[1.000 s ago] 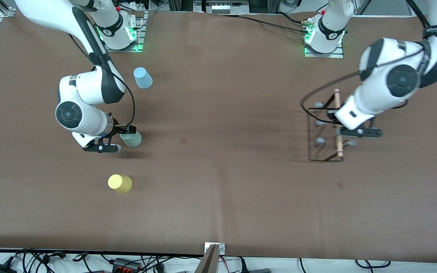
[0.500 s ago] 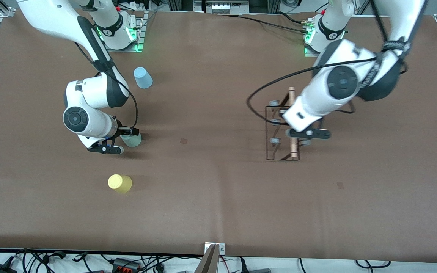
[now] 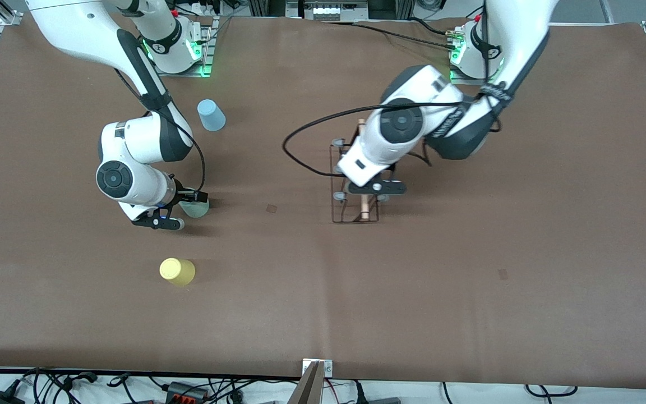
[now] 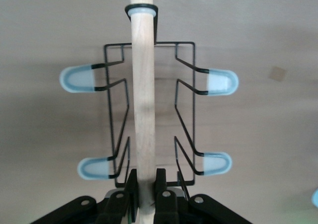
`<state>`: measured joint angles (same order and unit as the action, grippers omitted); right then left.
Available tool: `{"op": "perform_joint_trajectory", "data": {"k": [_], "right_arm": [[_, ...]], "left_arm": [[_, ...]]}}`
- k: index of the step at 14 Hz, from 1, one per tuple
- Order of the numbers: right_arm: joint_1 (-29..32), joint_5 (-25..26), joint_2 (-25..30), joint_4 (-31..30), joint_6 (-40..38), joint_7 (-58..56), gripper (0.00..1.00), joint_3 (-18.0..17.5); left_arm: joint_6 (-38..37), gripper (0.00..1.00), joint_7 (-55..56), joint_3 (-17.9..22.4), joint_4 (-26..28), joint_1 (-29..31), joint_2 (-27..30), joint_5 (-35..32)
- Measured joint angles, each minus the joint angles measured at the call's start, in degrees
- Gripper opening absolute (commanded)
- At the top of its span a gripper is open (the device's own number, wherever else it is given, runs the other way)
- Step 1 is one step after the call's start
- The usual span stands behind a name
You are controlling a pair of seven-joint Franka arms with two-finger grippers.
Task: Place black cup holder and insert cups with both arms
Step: 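Set the holder down with the left gripper while the right gripper lifts the cup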
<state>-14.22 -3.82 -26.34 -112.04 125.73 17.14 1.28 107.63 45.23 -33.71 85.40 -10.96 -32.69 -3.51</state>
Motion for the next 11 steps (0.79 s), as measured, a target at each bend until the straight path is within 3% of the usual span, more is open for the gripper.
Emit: {"op": "perform_joint_trajectory", "data": {"k": [2,3,5,7,9,11], "right_arm": [[0.0,-0.1,-0.3,0.0,0.0,0.1,0.98,0.0],[0.0,-0.1,-0.4,0.0,0.0,0.1,0.9,0.0],[0.0,-0.1,-0.5,0.0,0.0,0.1,0.61,0.0],[0.0,-0.1,-0.5,0.3,0.1,0.1,0.44,0.0],[0.0,-0.1,-0.5,1.6,-0.3,0.1,0.36,0.1],[0.1,-0.1,-0.4,5.2,-4.1,-0.1,0.36,0.3]], "left_arm": [[2.8,0.01,1.7,0.0,-1.6,-2.3,-1.9,0.0],[4.4,0.01,2.2,0.1,-1.9,-3.1,-2.6,0.0],[6.9,0.01,2.7,0.1,-2.1,-4.1,-3.9,-0.1],[8.3,0.01,2.7,0.2,-2.1,-4.7,-5.1,-0.1],[9.2,0.01,2.7,0.2,-2.1,-5.0,-5.8,-0.1],[9.4,0.01,2.7,0.2,-2.1,-5.2,-6.2,-0.1]]}}
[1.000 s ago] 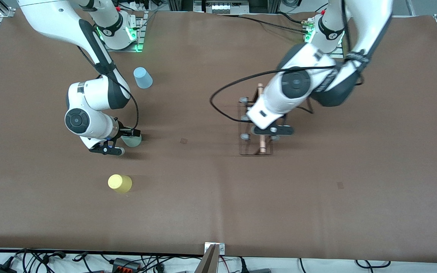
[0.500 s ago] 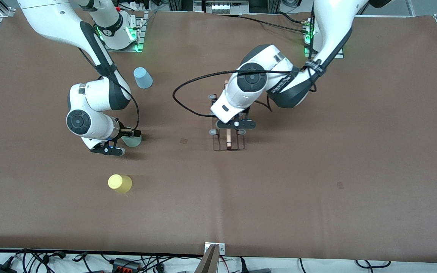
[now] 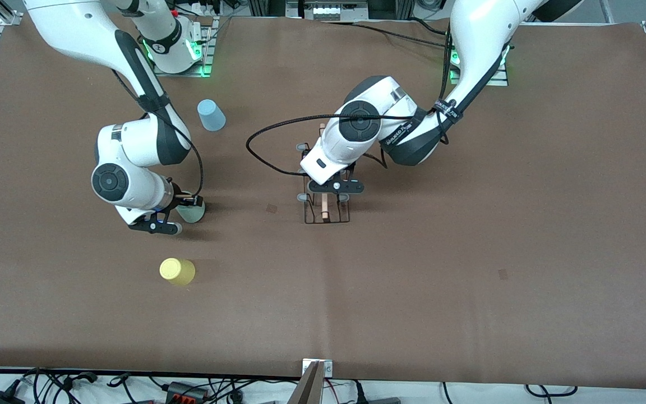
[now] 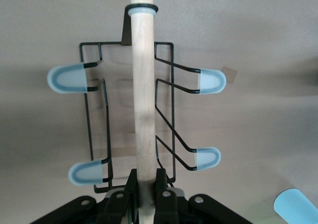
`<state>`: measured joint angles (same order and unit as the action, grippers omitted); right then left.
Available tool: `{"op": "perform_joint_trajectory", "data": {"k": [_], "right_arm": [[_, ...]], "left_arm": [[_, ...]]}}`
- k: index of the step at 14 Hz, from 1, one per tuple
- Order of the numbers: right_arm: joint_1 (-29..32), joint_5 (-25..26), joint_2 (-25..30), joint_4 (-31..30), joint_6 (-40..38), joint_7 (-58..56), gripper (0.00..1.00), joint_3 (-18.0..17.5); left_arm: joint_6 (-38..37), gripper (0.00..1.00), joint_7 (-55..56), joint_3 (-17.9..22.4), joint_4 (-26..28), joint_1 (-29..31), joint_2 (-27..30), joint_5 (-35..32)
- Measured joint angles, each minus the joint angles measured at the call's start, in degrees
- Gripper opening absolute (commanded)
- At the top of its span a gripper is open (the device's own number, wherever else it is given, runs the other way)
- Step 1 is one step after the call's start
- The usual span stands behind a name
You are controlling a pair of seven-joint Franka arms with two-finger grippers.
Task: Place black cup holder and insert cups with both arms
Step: 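Set the holder down with the left gripper while the right gripper lifts the cup, then lower the mint cup onto a holder peg while the left gripper withdraws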
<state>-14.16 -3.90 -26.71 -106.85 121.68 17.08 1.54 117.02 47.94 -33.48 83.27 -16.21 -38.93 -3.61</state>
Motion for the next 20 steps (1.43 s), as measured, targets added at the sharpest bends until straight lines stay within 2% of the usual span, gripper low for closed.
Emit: {"op": "perform_joint_trajectory", "data": {"k": [3,5,7,8,10,14,17,20], "right_arm": [[0.0,0.0,0.5,8.2,-9.6,0.0,0.36,0.0],[-0.1,-0.4,0.9,12.0,-14.1,0.0,0.36,0.0],[-0.4,-1.1,1.0,13.6,-15.6,-0.2,0.36,-0.3],[-0.5,-1.3,0.9,13.8,-15.7,-0.2,0.36,-0.6],[-0.9,-1.3,0.9,14.2,-16.0,-0.2,0.36,-1.3],[-1.2,-1.4,1.3,17.1,-22.8,-0.2,0.36,-3.7],[-1.3,-1.6,2.9,18.4,-27.2,-0.3,0.36,-7.9],[-1.4,-1.6,3.7,18.4,-28.7,-1.1,0.36,-14.1]], "left_arm": [[0.0,0.05,0.5,0.2,-0.1,-0.4,0.0,0.0],[0.0,0.37,1.2,0.3,-0.1,-0.5,-0.1,0.0],[0.0,0.85,2.5,0.4,-0.1,-0.5,-0.1,0.0],[0.0,0.88,3.9,0.4,-0.1,-0.5,-0.2,0.0],[0.0,1.0,5.5,0.6,-0.4,-0.5,-0.2,0.0],[-0.8,1.0,4.0,0.7,-2.5,2.4,0.8,-0.2],[-6.5,1.0,-5.3,0.6,-3.4,7.8,3.6,-0.3],[-14.1,1.0,-14.6,0.5,-3.6,14.1,6.8,-0.3]]}}
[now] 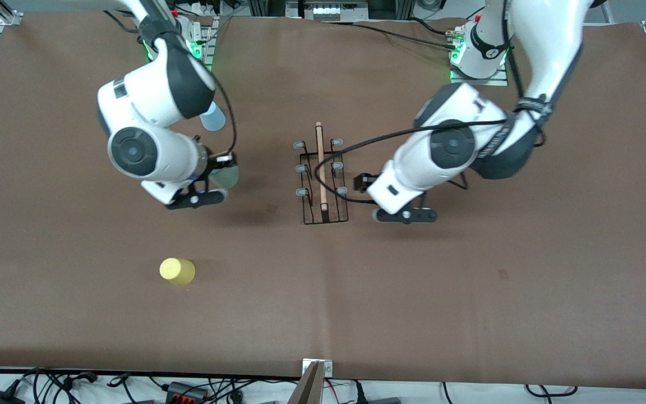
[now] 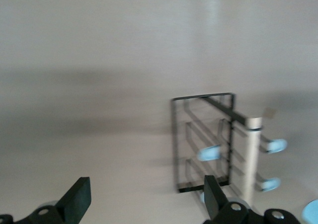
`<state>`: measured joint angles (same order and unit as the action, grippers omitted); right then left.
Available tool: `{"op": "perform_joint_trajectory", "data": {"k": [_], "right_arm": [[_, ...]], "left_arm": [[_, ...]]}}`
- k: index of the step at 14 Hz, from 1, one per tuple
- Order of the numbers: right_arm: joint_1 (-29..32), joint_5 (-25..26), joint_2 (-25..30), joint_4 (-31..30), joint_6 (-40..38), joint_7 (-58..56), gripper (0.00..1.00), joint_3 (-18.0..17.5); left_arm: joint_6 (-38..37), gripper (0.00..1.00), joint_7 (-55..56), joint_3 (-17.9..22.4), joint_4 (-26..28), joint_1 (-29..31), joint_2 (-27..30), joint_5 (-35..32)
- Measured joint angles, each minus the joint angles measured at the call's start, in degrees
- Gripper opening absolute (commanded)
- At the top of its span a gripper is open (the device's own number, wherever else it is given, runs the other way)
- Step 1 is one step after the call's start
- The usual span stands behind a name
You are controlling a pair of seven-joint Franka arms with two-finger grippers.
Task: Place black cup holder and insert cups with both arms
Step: 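Lower the mint cup onto a holder peg while the left gripper withdraws, then open the right gripper to release the mint cup on the peg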
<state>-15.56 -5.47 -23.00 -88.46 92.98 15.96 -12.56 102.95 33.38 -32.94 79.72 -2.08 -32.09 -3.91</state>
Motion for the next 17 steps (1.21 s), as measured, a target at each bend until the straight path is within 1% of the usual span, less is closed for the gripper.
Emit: {"op": "perform_joint_trajectory", "data": {"k": [2,3,4,6,8,10,11,12,14,17], "right_arm": [[-0.3,0.0,0.1,0.0,0.0,0.0,0.36,-4.2],[-0.4,0.0,0.1,0.0,0.1,0.0,0.36,-5.7],[-0.8,0.0,0.1,0.0,0.1,0.0,0.36,-6.8],[-2.7,0.0,0.0,0.0,0.4,0.1,0.36,-7.5],[-5.2,0.0,-0.5,0.0,2.0,0.8,0.36,-7.5],[-7.1,0.0,-1.7,-0.1,4.2,1.5,0.36,-7.6],[-7.4,0.0,-2.4,-0.1,5.1,1.5,0.36,-7.6],[-7.4,0.0,-3.0,-0.1,6.0,1.5,0.36,-7.5],[-7.5,0.0,-3.8,-0.1,6.7,1.5,0.36,-7.5],[-8.0,0.1,-4.2,-0.1,6.9,1.5,0.36,-7.5]], "left_arm": [[-3.5,1.0,-5.1,0.3,0.0,2.8,2.2,0.0],[-5.0,1.0,-7.5,1.3,0.0,3.4,3.6,0.0],[-6.4,1.0,-10.7,3.5,0.1,3.4,5.2,0.0],[-8.4,1.0,-19.5,9.4,1.0,3.2,9.0,0.0],[-9.0,1.0,-25.9,16.4,3.5,2.8,13.5,0.1],[-9.2,1.0,-27.8,24.2,6.3,0.3,18.1,0.2],[-9.2,1.0,-27.9,27.5,7.7,-1.1,20.1,0.2],[-9.2,1.0,-27.9,29.8,9.0,-1.9,21.6,0.2],[-9.2,1.0,-27.9,32.5,11.3,-2.5,24.0,0.2],[-9.2,1.0,-27.7,33.3,14.2,-2.9,27.4,0.3]]}}
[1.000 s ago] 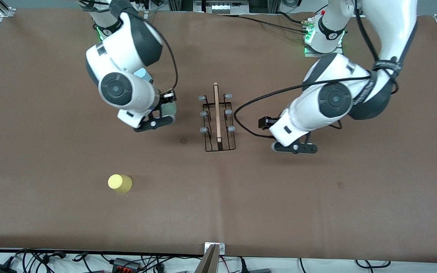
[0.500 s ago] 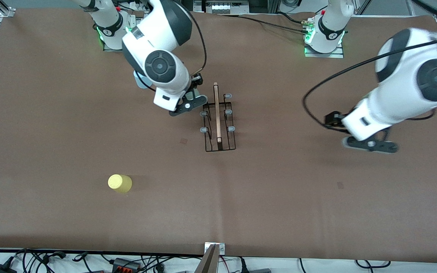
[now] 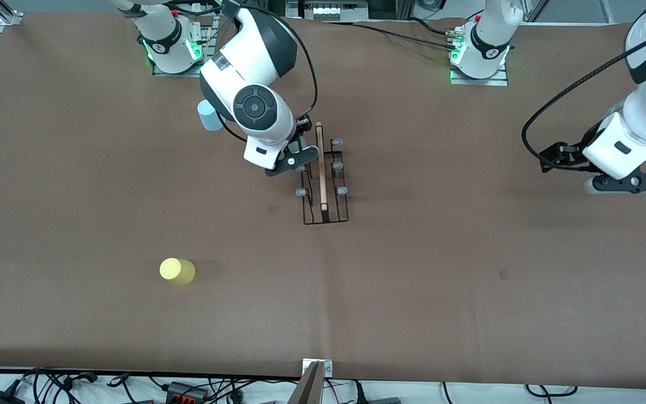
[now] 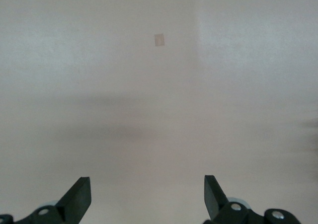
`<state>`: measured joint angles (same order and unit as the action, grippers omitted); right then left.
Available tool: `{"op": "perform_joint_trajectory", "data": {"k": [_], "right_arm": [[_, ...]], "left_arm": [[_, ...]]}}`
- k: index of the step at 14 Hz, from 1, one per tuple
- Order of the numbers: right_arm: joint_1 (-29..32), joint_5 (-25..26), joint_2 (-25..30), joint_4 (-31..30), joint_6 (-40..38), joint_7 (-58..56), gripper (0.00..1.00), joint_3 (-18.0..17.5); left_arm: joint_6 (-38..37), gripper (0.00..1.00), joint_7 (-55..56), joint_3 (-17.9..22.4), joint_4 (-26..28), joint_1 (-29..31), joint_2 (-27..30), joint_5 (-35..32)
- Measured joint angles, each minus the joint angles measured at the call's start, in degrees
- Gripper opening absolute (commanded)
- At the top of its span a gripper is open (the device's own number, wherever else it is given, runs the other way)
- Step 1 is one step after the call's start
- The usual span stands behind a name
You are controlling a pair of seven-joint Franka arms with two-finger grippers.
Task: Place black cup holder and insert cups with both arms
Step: 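Open the right gripper to release the mint cup on the peg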
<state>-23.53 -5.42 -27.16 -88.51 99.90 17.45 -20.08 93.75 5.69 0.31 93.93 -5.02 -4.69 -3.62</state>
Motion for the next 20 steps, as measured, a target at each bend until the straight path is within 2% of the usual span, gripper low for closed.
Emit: {"op": "perform_joint_trajectory", "data": {"k": [5,11,12,13,14,17,20], "right_arm": [[-0.4,0.0,-1.6,0.0,1.6,0.0,0.36,0.0],[-1.5,1.6,-3.9,0.0,1.8,0.0,0.36,0.0],[-2.0,2.1,-4.5,0.0,1.9,0.0,0.45,0.0],[-2.3,2.3,-5.1,0.0,2.1,0.0,0.79,0.0],[-2.5,2.3,-5.6,0.0,2.7,0.0,1.0,0.0],[-2.6,2.3,-6.2,0.1,4.5,3.5,1.0,0.1],[-2.0,2.6,-5.6,3.7,4.0,11.1,1.0,0.9]], "left_arm": [[0.2,1.0,3.8,0.0,3.2,-0.9,3.1,2.4],[1.0,1.0,5.2,1.0,3.9,-0.8,3.5,2.4],[1.0,1.0,5.2,1.0,3.9,-0.8,3.5,2.4],[1.0,1.0,5.2,0.9,3.9,-0.9,3.6,2.4],[1.0,1.0,5.2,0.9,3.9,-0.9,3.6,2.4],[0.9,1.0,5.3,0.8,3.9,-0.9,3.6,2.4],[0.4,1.0,5.3,0.8,3.9,-0.9,3.6,2.5]]}}
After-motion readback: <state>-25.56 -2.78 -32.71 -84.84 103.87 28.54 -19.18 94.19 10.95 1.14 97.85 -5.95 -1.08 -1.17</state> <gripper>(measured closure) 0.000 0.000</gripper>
